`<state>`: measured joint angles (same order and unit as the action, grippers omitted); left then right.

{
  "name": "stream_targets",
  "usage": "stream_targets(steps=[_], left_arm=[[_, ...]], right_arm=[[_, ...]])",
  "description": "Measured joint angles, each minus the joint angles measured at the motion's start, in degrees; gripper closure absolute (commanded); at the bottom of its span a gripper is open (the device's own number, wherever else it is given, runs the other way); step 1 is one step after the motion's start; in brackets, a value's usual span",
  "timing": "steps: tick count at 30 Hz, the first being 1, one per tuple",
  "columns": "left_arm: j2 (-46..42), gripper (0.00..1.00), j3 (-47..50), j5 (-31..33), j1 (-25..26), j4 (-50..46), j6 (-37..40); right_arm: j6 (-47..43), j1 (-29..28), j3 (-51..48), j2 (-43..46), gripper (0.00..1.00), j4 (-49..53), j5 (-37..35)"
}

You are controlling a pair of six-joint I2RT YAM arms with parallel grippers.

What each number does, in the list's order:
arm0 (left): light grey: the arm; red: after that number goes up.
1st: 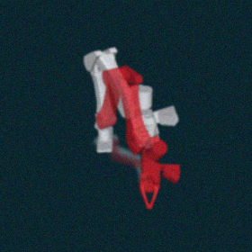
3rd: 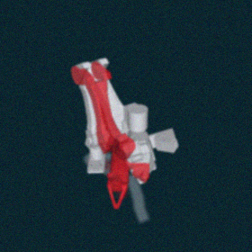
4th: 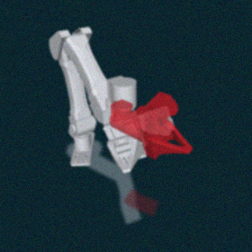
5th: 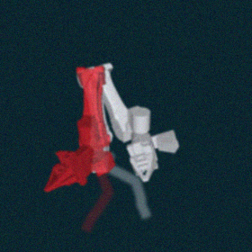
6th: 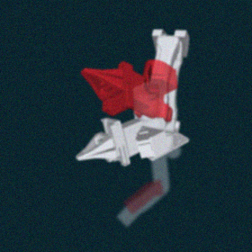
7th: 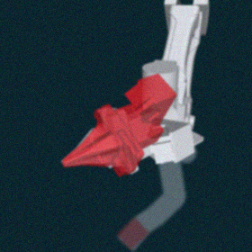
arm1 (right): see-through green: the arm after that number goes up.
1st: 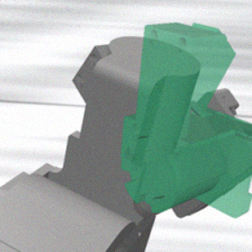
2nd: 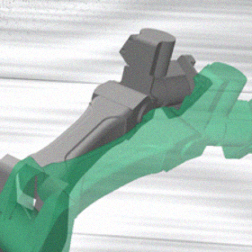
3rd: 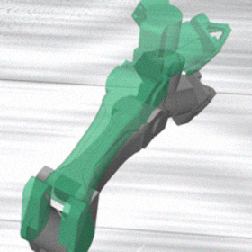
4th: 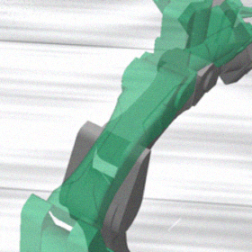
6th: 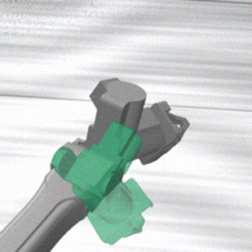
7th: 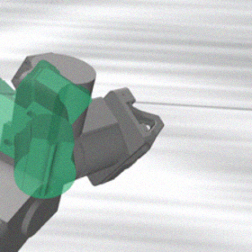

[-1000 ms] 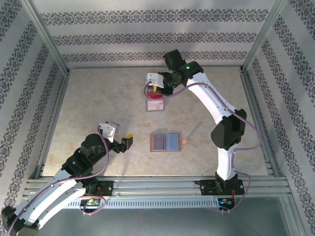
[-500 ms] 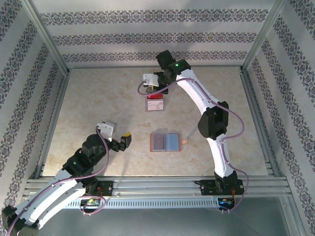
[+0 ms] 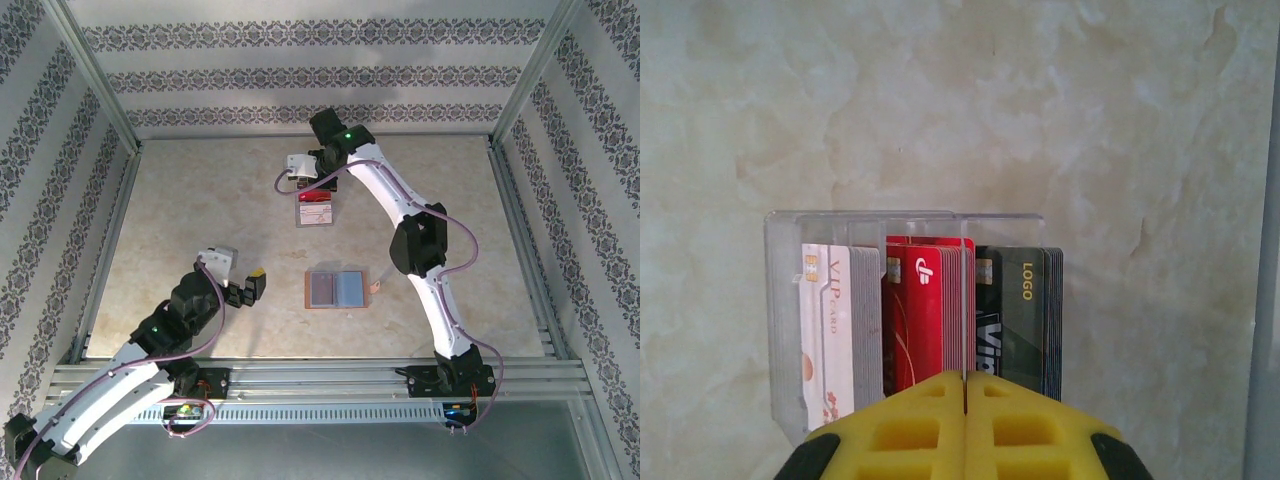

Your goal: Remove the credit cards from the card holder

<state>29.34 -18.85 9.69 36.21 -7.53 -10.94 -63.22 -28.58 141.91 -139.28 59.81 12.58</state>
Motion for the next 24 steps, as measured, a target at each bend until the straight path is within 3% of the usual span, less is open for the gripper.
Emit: stream_targets(steps=[24], left_arm=[[2.47, 0.0, -0.02, 0.5, -0.87, 0.09, 2.16]], right_arm=[[0.11, 0.72, 3.13, -4.2, 1.0, -2.84, -4.02]])
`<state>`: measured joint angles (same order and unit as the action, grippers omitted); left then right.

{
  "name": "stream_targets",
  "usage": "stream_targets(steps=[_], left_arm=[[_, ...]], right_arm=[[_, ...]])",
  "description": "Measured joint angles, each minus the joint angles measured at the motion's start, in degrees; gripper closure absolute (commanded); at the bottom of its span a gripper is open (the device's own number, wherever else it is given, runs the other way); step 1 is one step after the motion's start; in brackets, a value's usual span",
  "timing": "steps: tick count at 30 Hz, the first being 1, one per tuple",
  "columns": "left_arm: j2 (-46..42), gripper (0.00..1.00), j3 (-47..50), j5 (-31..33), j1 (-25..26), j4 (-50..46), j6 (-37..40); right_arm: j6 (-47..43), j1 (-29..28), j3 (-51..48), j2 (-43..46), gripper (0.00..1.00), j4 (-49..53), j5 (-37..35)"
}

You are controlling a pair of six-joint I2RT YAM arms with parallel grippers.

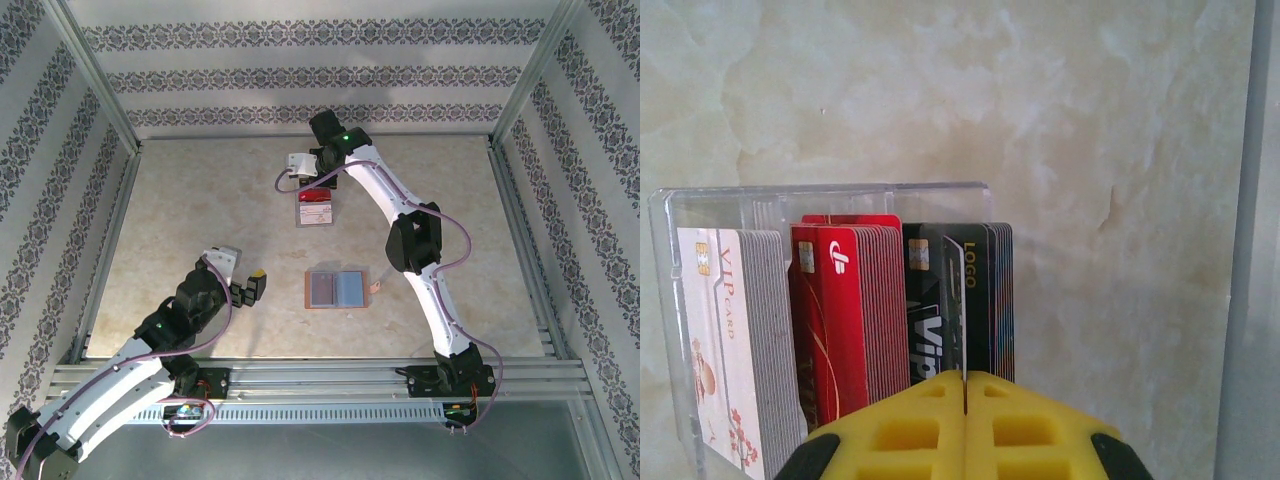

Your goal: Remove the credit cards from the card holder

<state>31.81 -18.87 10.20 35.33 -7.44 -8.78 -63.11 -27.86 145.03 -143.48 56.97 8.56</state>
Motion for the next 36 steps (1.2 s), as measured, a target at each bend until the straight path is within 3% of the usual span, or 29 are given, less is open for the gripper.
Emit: stream_targets(steps=[31, 36], left_arm=[[0.79, 0.0, 0.0, 0.2, -0.59, 0.07, 0.83], [0.76, 0.0, 0.0, 0.2, -0.59, 0.07, 0.83]], right_arm=[[1.81, 0.0, 0.74, -1.73, 1.0, -0.74, 1.01], [1.81, -0.02, 0.74, -2.78, 0.91, -0.85, 0.44]])
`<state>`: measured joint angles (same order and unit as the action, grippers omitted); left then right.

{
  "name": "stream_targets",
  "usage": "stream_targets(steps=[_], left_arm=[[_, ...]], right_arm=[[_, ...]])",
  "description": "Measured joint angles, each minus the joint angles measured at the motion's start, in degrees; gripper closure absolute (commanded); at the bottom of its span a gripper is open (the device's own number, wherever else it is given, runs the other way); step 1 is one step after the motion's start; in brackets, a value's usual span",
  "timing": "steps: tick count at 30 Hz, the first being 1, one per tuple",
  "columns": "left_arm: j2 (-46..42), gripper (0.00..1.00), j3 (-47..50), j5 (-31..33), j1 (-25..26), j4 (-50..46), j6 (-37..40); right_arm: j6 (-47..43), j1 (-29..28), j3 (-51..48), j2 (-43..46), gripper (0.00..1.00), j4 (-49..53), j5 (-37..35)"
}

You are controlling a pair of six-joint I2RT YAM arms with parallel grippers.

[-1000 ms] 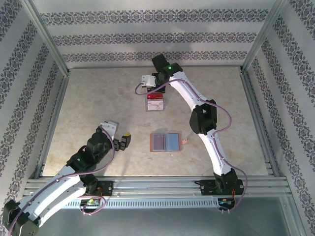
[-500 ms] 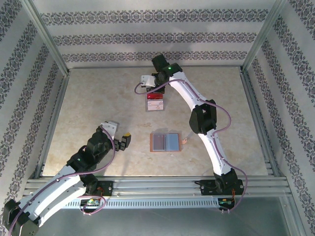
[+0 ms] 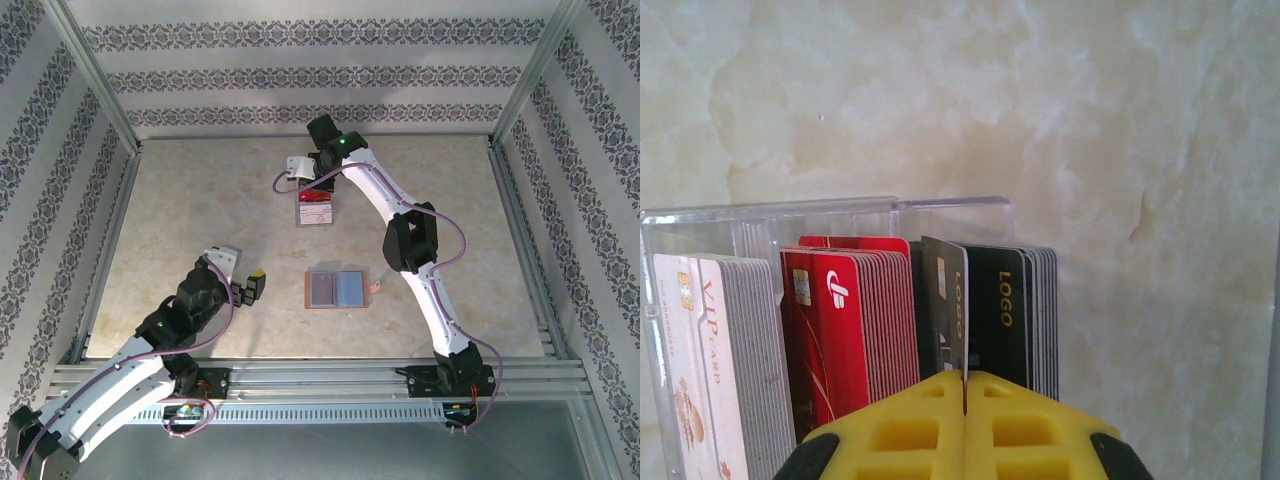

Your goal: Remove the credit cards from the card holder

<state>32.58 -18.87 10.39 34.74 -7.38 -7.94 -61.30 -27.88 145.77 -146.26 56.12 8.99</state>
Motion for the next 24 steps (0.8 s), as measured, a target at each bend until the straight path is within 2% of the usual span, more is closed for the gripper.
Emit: stream_targets(steps=[15, 24], left_arm=[[-0.35, 0.0, 0.0, -0.02, 0.0, -0.02, -0.02], [-0.79, 0.0, -2.47, 0.02, 0.0, -2.95, -2.64]], right_arm=[[1.73, -0.02, -0.04, 0.61, 0.74, -1.31, -0.66], [10.34, -0.42, -4.04, 10.93, 0.57, -1.4, -0.7]])
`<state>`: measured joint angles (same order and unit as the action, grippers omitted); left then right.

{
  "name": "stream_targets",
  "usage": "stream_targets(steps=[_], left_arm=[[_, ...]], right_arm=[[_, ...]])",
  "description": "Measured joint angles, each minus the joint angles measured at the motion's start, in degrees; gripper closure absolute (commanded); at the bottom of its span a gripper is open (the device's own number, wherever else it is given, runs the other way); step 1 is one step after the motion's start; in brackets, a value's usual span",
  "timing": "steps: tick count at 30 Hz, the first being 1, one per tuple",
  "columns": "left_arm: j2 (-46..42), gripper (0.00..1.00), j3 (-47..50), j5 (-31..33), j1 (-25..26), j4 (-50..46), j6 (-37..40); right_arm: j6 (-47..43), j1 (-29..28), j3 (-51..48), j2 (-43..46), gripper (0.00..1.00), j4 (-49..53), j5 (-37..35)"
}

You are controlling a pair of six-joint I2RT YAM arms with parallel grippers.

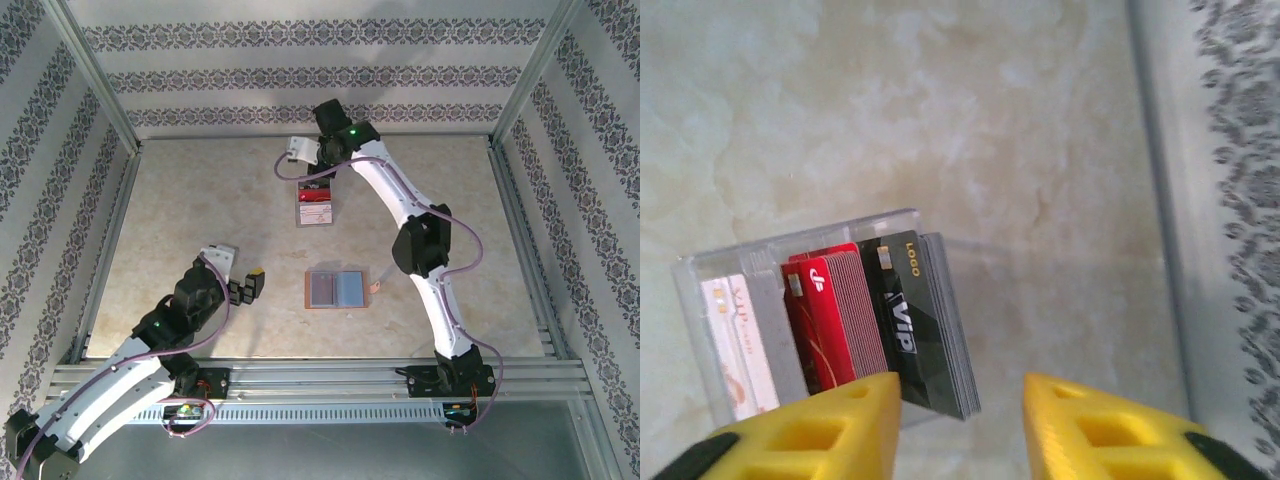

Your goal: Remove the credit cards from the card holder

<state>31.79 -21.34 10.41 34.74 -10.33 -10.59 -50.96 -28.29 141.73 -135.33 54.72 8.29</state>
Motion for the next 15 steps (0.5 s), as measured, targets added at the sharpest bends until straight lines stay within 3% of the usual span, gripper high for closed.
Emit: stream_targets(steps=[1, 2, 4, 10, 15], left_arm=[[0.04, 0.0, -0.66, 0.02, 0.0, -0.61, -0.7], [0.07, 0.0, -1.18, 0.04, 0.0, -1.14, -1.42], [0.33, 0.0, -2.36, 0.26, 0.0, -2.43, -3.17], [2.43, 0.0, -5.81, 0.39, 0.0, -6.1, -9.7], [3.89, 0.0, -6.47, 0.15, -0.31, -7.15, -16.22]], right_arm=[[1.86, -0.09, -1.01, 2.03, 0.54, -0.09, 0.0], [3.96, -0.11, -2.12, 4.0, 0.44, -0.17, 0.02], [8.83, -0.39, -4.94, 8.68, 0.37, -0.33, 0.07], [25.57, -0.46, -18.64, 24.17, 0.29, -1.81, 0.26], [39.89, -0.24, -41.05, 39.63, 0.28, -7.02, 1.38]])
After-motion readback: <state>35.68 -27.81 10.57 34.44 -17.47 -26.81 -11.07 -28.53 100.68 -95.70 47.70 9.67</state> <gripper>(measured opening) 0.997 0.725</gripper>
